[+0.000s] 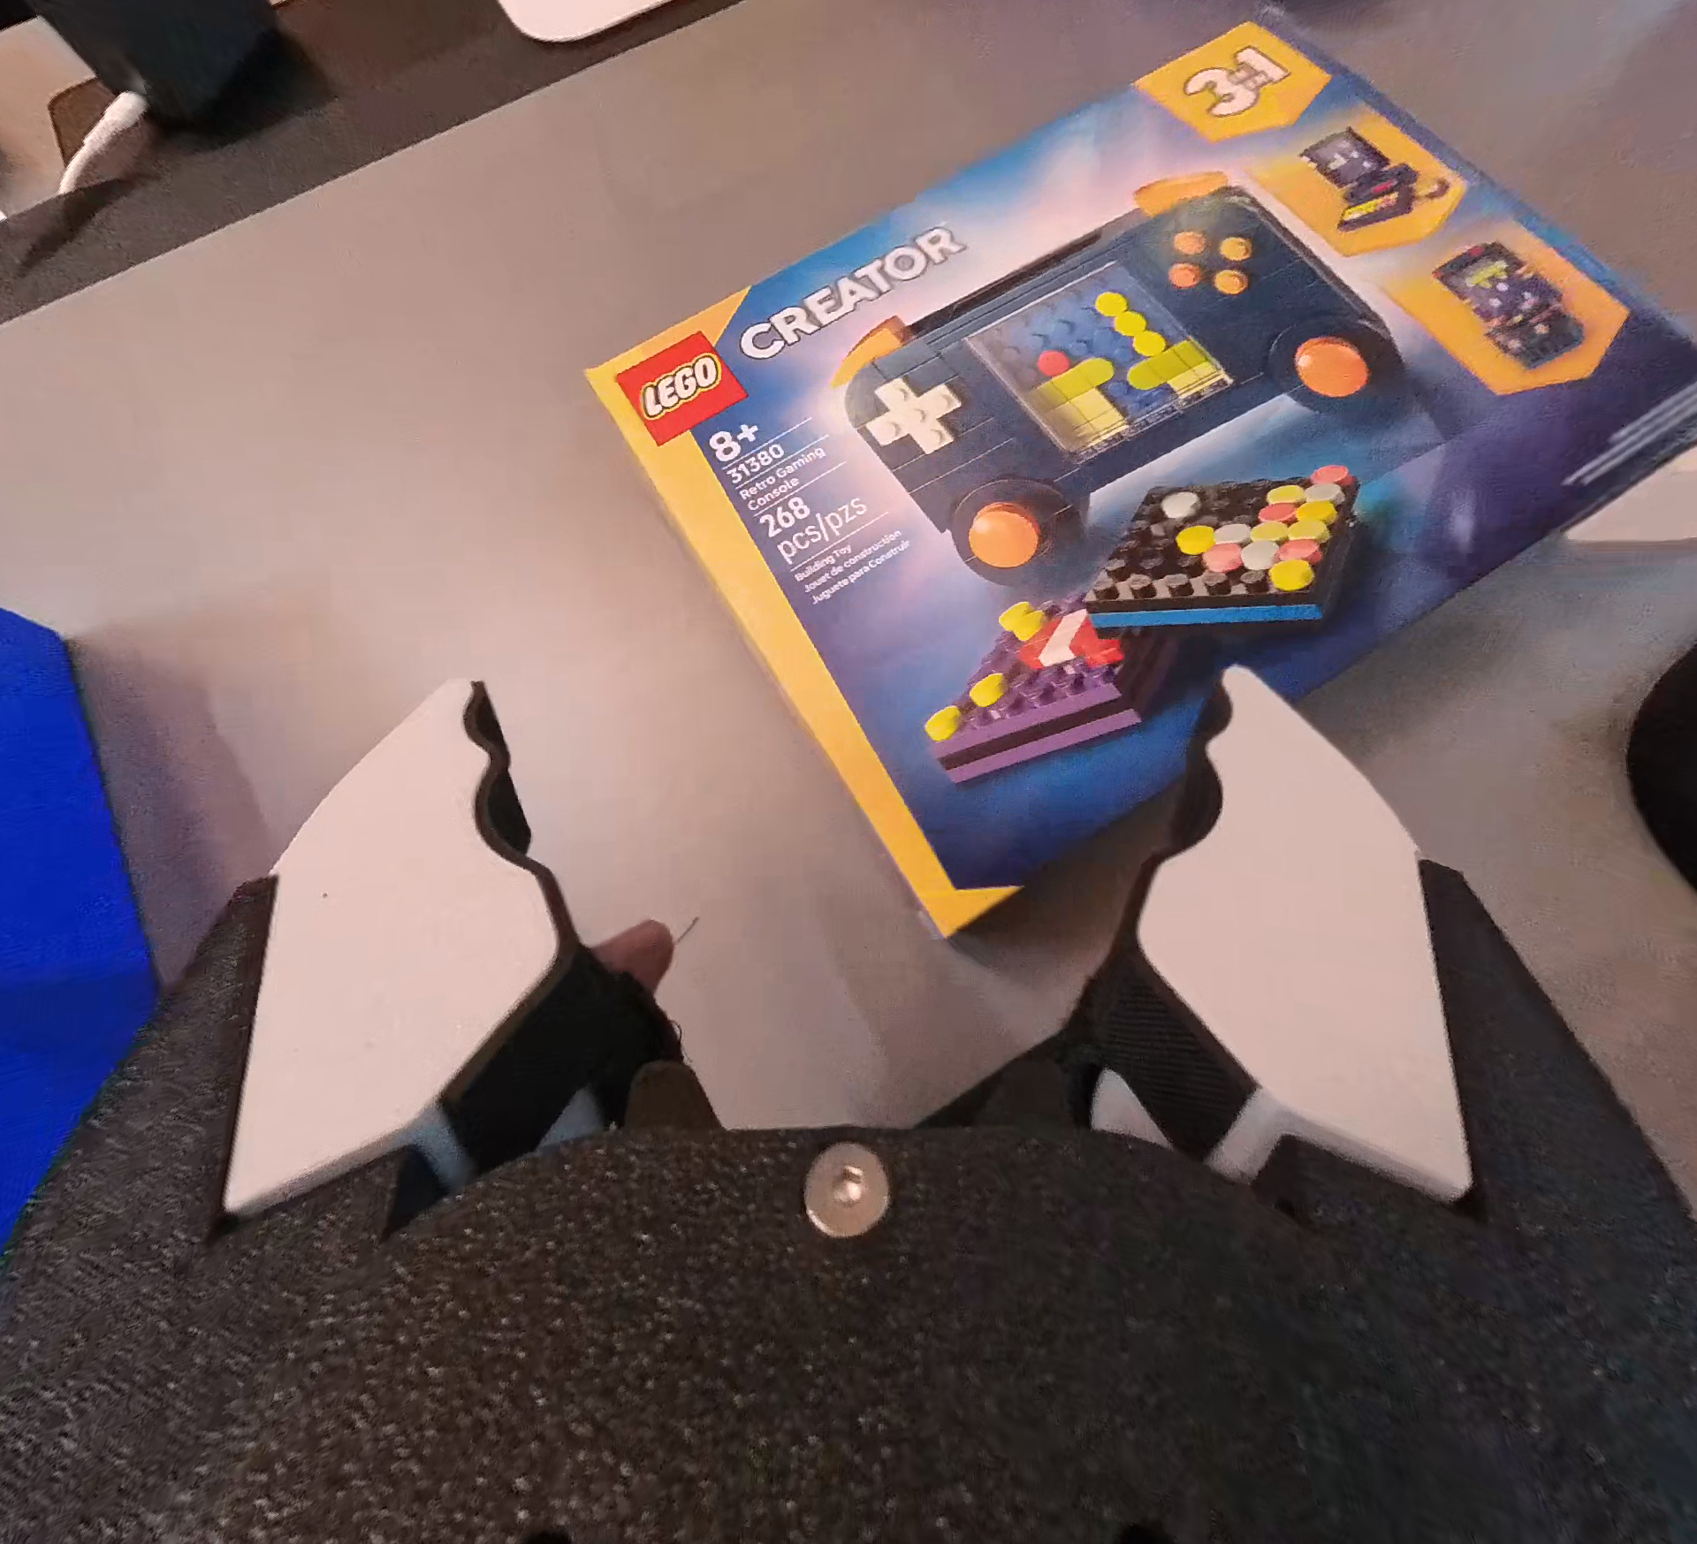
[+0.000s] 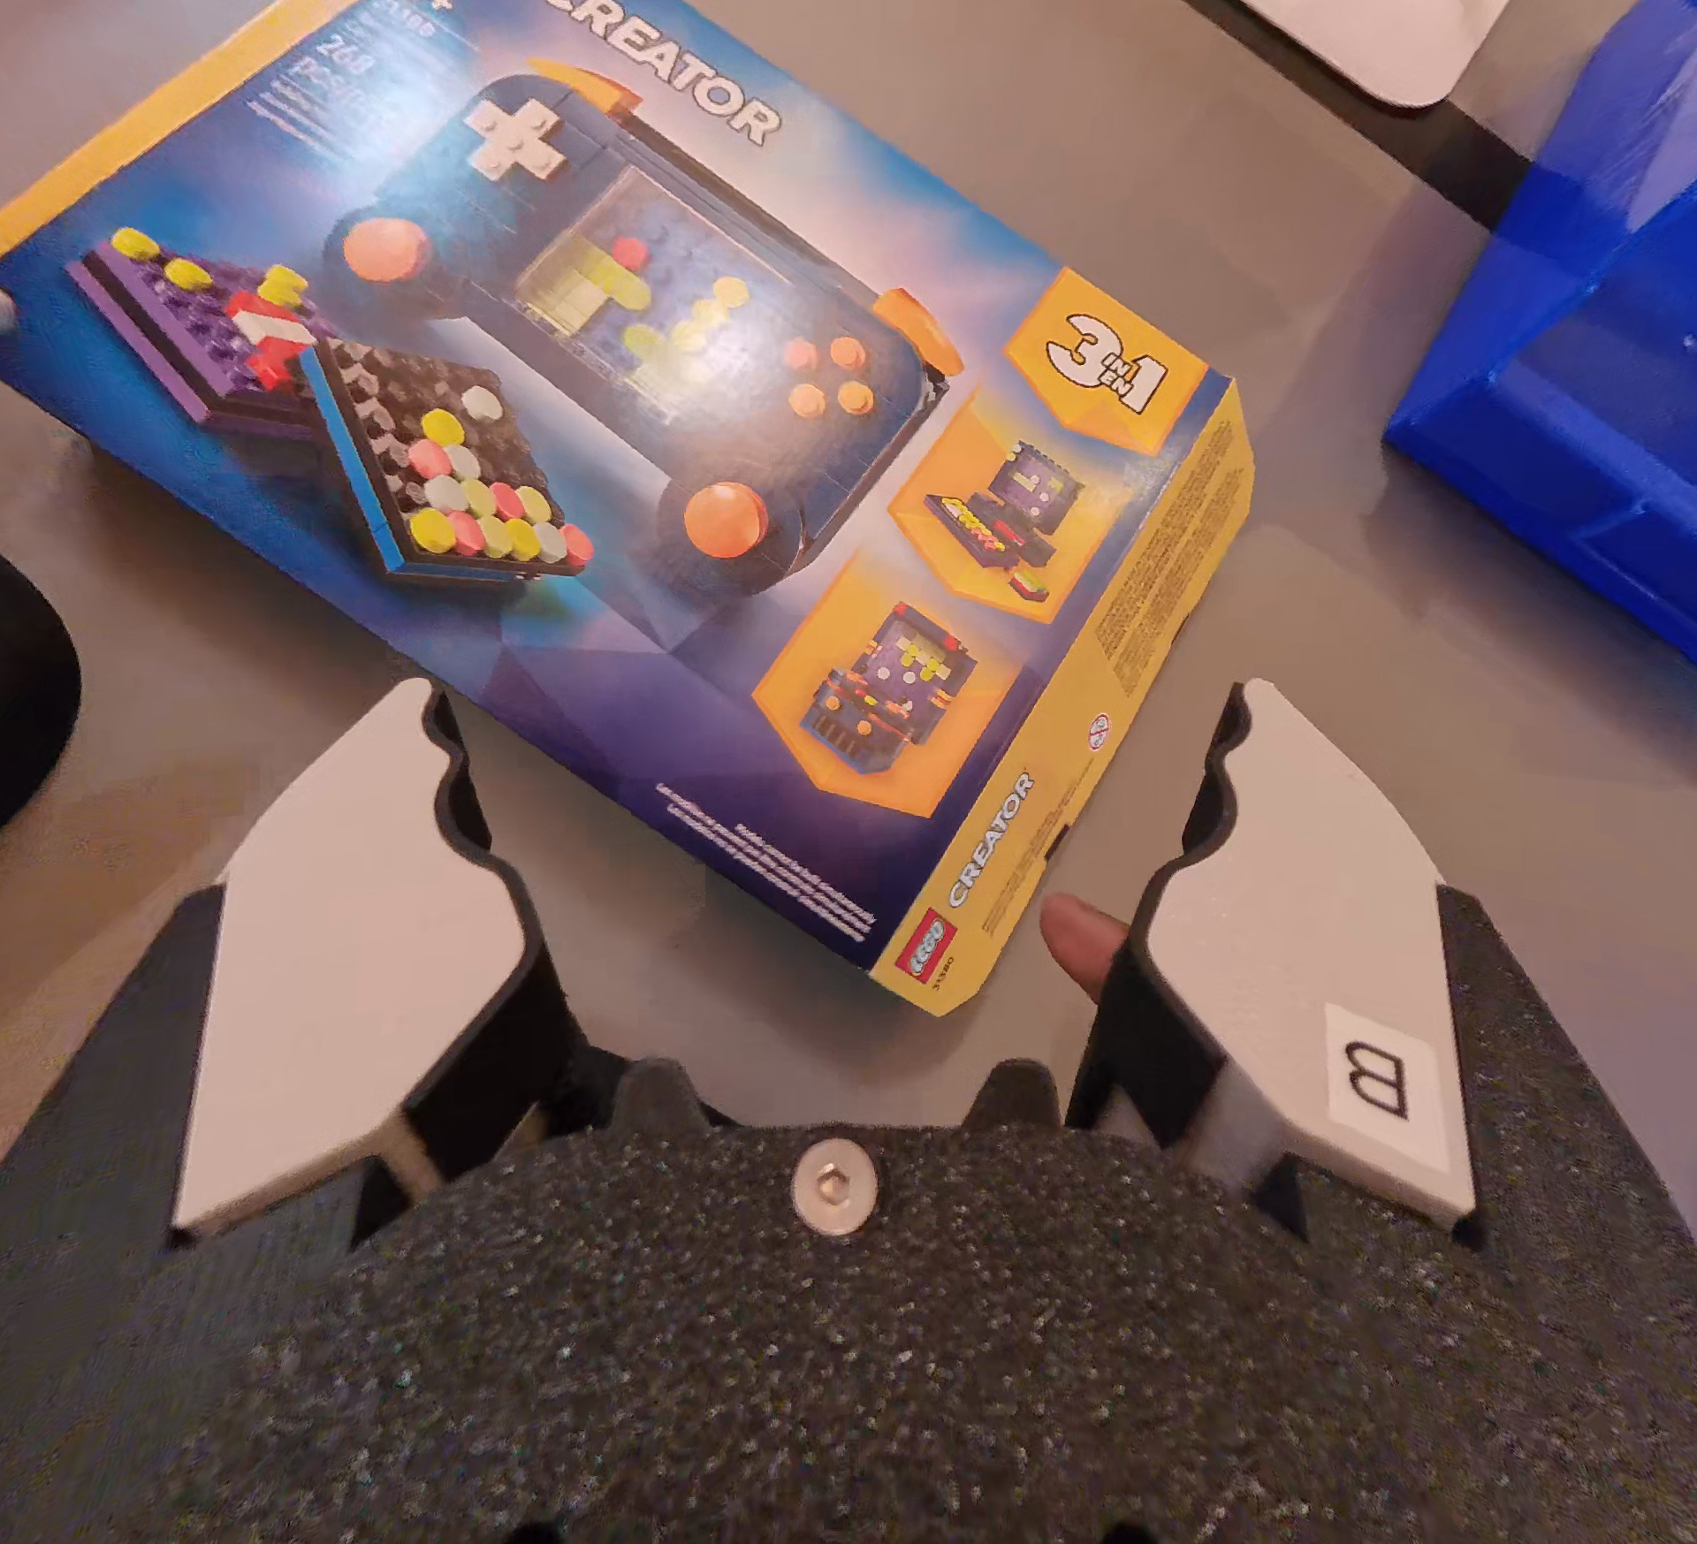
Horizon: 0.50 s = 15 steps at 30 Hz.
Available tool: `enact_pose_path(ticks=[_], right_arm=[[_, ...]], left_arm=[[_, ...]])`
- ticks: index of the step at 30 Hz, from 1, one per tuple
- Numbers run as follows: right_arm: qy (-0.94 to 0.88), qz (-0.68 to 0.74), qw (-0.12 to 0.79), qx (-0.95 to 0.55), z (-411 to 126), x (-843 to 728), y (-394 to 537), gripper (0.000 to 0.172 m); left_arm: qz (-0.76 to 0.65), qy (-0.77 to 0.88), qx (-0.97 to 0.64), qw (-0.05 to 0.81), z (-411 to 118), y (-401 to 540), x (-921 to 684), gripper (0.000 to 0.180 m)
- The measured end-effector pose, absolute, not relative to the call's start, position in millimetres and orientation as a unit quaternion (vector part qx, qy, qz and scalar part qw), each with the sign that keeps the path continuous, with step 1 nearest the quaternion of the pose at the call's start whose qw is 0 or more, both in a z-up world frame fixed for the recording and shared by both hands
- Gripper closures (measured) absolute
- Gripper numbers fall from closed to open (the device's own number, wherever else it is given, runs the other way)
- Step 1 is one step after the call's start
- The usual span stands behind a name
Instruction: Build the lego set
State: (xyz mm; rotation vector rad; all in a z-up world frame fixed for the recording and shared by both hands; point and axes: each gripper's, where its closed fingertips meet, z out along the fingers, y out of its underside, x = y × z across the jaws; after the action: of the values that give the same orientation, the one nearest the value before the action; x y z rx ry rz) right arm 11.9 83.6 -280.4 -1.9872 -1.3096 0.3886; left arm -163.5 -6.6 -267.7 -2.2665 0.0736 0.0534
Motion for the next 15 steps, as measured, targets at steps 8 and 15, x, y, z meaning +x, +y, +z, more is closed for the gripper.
enact_pose_path(ticks=[8,15], right_arm=[[-0.503,0.208,0.289,-0.788,-302.1,24.7,107.1,0.026],[-0.456,0.293,0.22,-0.811,-314.7,26.8,126.2,0.046]], left_arm=[[-0.067,0.032,-0.915,0.397,-286.6,1.0,-172.3,0.047],[-0.165,-0.013,-0.914,0.371,-303.7,15.5,-186.4,0.059]])
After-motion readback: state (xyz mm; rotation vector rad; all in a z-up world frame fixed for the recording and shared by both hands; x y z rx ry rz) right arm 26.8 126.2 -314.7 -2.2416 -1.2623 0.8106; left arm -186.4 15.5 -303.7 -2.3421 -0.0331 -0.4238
